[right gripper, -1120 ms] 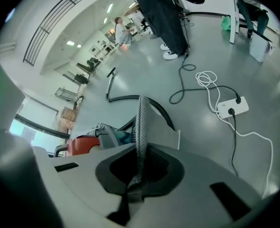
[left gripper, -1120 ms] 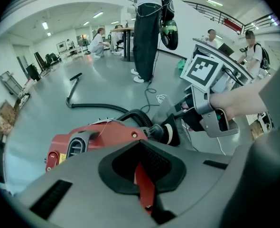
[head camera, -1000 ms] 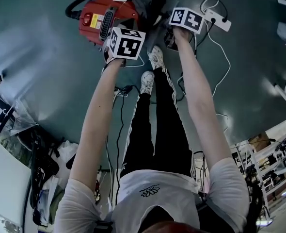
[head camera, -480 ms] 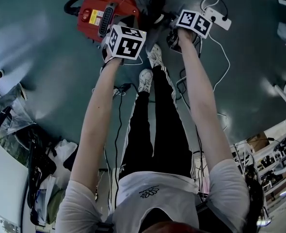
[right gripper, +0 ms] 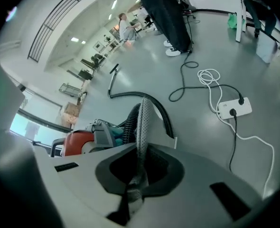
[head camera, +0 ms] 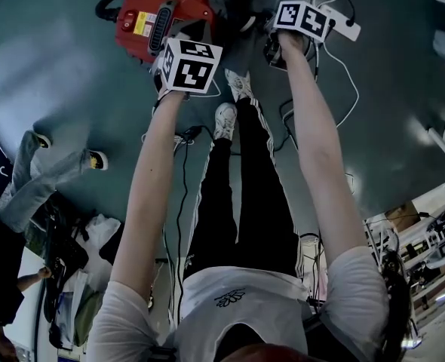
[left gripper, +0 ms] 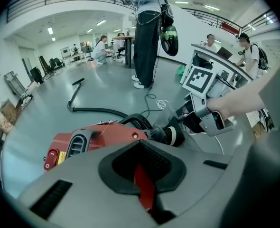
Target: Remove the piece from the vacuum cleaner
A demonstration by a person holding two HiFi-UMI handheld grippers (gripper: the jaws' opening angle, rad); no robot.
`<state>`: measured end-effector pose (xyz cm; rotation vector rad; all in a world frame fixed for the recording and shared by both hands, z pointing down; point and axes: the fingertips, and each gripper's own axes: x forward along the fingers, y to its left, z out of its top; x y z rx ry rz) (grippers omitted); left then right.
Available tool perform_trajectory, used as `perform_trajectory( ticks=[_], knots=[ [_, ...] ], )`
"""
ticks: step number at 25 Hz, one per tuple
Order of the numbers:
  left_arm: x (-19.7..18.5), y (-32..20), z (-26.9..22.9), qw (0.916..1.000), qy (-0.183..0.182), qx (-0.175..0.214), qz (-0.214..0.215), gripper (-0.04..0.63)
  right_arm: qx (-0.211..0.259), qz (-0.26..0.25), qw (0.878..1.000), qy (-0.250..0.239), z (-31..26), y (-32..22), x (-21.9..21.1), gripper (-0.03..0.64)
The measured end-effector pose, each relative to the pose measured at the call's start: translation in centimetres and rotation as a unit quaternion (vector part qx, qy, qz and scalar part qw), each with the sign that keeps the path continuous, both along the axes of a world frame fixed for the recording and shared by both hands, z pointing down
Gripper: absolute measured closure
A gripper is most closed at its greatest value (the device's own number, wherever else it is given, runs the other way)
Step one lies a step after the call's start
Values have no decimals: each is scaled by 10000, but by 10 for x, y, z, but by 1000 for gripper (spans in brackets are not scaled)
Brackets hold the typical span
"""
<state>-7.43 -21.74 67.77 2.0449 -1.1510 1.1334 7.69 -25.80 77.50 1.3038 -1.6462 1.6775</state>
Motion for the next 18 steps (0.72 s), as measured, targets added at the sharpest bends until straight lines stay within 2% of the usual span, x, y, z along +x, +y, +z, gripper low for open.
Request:
perform_trajectory(
  ticks=[5, 14, 18],
  knots=[
    [-1, 0, 0, 10000, 45, -17, -5, 594, -132, 151, 9998, 41, 8, 3, 3, 595],
    [-1, 0, 0, 9999, 124, 21, -9, 594, -46, -133, 9986, 508, 18, -7, 3, 594],
    [-1, 0, 0, 9999, 141, 80, -37, 594, 214, -376, 9970, 639, 12, -5, 4, 595]
  ],
)
